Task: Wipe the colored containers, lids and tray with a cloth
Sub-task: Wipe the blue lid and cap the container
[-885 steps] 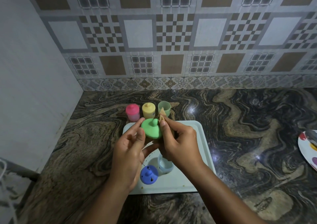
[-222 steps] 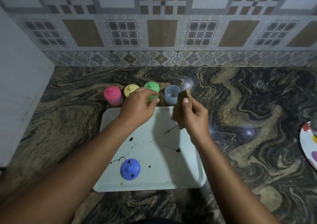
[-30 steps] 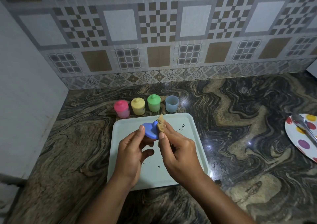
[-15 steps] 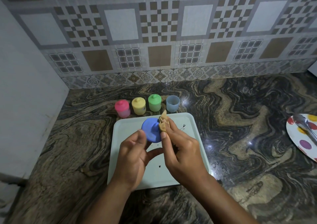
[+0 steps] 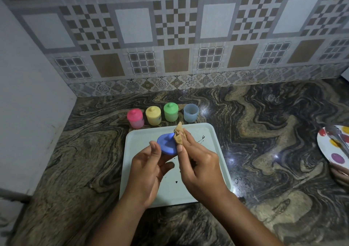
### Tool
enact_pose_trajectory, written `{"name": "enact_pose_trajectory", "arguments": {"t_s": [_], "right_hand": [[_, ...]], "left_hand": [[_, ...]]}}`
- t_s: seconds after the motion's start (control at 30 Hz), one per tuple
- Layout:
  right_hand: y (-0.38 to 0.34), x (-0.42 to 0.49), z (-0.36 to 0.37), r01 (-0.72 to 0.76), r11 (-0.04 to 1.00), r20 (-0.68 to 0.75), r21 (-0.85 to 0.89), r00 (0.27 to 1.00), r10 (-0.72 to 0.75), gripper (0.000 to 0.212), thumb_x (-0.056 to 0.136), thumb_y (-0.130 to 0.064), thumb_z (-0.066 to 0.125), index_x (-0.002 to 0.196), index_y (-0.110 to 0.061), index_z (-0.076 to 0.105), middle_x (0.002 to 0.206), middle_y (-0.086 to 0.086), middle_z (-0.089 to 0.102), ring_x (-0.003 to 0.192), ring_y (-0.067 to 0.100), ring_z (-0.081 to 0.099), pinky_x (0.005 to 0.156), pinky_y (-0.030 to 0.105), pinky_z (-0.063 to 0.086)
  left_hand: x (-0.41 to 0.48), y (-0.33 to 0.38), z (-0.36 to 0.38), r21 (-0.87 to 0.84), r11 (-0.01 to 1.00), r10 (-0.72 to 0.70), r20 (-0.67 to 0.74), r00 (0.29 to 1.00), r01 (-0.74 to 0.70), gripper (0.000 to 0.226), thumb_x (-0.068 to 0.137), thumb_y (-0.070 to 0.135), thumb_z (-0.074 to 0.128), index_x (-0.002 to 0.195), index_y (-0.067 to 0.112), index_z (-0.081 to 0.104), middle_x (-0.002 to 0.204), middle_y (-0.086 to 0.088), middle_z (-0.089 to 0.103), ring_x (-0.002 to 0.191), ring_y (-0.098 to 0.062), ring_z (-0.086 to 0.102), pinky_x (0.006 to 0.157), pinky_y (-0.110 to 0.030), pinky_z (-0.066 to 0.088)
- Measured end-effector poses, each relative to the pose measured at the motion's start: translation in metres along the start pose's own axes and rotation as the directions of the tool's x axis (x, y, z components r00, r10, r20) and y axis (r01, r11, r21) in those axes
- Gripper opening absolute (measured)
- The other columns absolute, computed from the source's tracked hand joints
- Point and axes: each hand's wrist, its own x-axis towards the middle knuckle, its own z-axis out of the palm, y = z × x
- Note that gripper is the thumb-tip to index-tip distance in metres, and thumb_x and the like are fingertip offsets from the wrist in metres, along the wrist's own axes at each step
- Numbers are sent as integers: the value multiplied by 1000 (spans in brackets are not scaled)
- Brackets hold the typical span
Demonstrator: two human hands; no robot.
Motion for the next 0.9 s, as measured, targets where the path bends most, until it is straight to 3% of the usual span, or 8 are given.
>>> {"name": "enact_pose_trajectory", "arguments": {"t_s": [0.13,0.2,0.3,0.37,0.5,0.67,0.77,0.9], "right_hand": [[-3,0,-1,27,1000,10,-5,1000,-27,35,100,-8,56,133,-8,67,143,10,60,140,4,47,109,25,48],[-3,0,0,45,999,9,-4,999,-45,36,99,-7,56,134,-7,66,143,11,60,141,7,47,110,27,47],[-1,3,-3,-12,1000,12,25,1000,11,34,100,-10,54,131,-7,68,140,6,63,141,10,48,109,36,49],[-1,5,-4,-45,998,26,45,999,44,33,102,-12,53,130,-8,69,139,5,63,141,10,48,109,39,49],[-4,6,-4,-59,997,34,51,998,57,31,102,-11,53,128,-7,70,139,4,63,141,5,47,112,33,47],[-8,1,-1,52,999,5,8,999,-52,34,99,-6,56,131,-6,67,140,10,63,138,-2,48,109,22,46],[-5,5,-2,22,999,1,26,1000,-22,33,100,-8,56,131,-6,68,138,7,64,139,7,50,110,30,48],[-2,6,-3,-52,998,35,29,998,51,31,101,-11,55,129,-10,70,136,0,64,139,4,48,111,28,46]], "left_hand": [[-1,-3,-1,13,999,32,68,997,-33,36,95,21,61,128,7,63,126,-12,68,120,-26,64,94,-40,55],[1,-2,-4,-11,1000,2,54,999,-1,29,95,24,61,119,10,70,120,-13,71,110,-25,66,86,-37,55],[2,1,-5,-69,996,-52,29,998,54,26,91,28,58,94,13,78,88,-9,71,77,-16,62,58,-24,48],[2,0,-4,-70,996,-63,-6,998,63,35,89,35,55,97,9,75,79,-9,68,72,-18,60,60,-28,50],[0,-3,0,7,1000,18,47,999,-18,53,90,44,61,126,5,63,128,-14,67,121,-29,62,94,-50,53],[2,-3,-4,-82,996,-48,-21,999,46,38,97,31,50,117,4,69,123,-19,69,117,-32,64,92,-50,54],[4,-3,-7,-74,993,-97,-50,994,94,45,95,42,52,115,6,71,122,-24,67,110,-35,65,92,-53,48],[0,-3,-7,-33,996,-89,-24,996,88,63,80,63,59,110,10,74,119,-21,69,110,-34,67,82,-45,54]]}}
